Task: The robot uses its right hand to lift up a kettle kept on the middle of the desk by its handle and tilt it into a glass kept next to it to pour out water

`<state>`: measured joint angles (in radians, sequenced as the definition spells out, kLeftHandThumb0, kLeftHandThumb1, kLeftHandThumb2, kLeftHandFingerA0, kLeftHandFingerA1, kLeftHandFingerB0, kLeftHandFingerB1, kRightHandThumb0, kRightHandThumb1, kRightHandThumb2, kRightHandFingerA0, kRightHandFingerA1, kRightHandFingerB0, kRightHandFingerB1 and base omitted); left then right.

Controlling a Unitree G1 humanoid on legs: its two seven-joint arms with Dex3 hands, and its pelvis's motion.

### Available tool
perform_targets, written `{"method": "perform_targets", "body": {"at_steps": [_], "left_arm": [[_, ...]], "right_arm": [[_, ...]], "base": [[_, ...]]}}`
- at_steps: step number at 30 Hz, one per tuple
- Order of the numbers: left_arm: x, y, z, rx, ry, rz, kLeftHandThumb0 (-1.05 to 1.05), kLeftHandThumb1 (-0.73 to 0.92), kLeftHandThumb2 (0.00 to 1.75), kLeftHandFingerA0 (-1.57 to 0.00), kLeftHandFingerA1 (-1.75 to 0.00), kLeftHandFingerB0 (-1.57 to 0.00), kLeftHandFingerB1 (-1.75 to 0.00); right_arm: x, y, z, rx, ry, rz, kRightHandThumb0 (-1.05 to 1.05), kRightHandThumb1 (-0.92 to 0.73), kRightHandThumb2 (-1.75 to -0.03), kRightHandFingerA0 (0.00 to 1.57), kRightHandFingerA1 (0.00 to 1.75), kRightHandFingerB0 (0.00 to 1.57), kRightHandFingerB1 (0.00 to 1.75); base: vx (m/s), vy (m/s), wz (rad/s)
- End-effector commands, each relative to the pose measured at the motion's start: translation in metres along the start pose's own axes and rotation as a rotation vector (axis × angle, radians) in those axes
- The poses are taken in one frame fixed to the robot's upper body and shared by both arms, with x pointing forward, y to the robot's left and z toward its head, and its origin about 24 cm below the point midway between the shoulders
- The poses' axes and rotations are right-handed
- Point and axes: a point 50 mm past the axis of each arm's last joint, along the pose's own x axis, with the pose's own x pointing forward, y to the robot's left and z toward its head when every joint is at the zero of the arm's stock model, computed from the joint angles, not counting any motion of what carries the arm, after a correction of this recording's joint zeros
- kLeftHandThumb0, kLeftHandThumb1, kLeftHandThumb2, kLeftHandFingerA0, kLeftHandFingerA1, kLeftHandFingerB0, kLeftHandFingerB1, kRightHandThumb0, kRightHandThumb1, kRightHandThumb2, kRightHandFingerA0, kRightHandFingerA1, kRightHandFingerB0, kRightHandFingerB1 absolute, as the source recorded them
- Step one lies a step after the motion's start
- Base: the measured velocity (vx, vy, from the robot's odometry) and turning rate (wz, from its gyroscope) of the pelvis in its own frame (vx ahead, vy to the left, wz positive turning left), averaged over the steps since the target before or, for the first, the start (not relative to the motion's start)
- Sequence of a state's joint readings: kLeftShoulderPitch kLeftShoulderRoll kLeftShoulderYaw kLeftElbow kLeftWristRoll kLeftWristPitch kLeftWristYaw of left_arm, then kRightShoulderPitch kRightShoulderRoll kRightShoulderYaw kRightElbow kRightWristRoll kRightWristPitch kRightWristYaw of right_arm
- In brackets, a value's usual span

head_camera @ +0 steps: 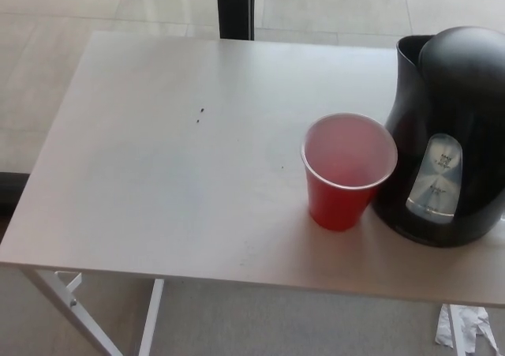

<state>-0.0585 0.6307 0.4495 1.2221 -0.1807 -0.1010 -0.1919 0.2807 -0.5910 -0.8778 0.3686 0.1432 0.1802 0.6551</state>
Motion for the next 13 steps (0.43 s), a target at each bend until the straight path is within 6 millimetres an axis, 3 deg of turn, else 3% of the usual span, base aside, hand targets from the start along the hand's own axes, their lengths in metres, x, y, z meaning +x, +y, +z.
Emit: {"method": "perform_targets", "body": {"at_steps": [1,2,3,11,12,13], "left_arm": [[-0.001,0.003,0.0,0.014,-0.007,0.022,-0.79,0.92,0.69,-0.73,-0.58,-0.65,-0.54],[-0.001,0.003,0.0,0.021,-0.007,0.024,-0.79,0.92,0.69,-0.73,-0.58,-0.65,-0.54],[-0.001,0.004,0.001,0.021,-0.01,0.025,-0.79,0.92,0.69,-0.73,-0.58,-0.65,-0.54],[0.0,0.002,0.002,0.009,-0.018,0.023,-0.79,0.92,0.69,-0.73,-0.58,-0.65,-0.54],[0.0,0.001,0.002,0.029,-0.002,0.009,-0.71,0.92,0.69,-0.77,-0.59,-0.59,-0.55],[0.0,0.001,0.002,0.029,-0.002,0.009,-0.71,0.92,0.69,-0.77,-0.59,-0.59,-0.55]], "right_arm": [[-0.033,-0.061,-0.027,0.38,0.023,-0.444,-0.52,-0.54,-0.61,0.0,0.65,0.01,0.32],[-0.034,-0.07,-0.043,0.581,0.084,-0.635,-0.49,-0.59,-0.59,0.0,0.62,0.0,0.3],[-0.033,-0.071,-0.051,0.662,0.118,-0.72,-0.49,-0.59,-0.59,0.0,0.62,0.0,0.3],[-0.03,-0.075,-0.046,0.677,0.107,-0.726,-0.49,-0.59,-0.59,0.0,0.62,0.0,0.3],[-0.027,-0.054,-0.078,0.662,0.187,-0.727,-0.45,-0.55,-0.65,0.12,0.75,0.0,0.48],[-0.027,-0.054,-0.078,0.662,0.187,-0.727,-0.45,-0.55,-0.65,0.12,0.75,0.0,0.48]], "base": [[0.0,0.0,0.0],[0.0,0.0,0.0],[0.0,0.0,0.0],[0.0,0.0,0.0],[0.0,0.0,0.0],[0.0,0.0,0.0]]}}
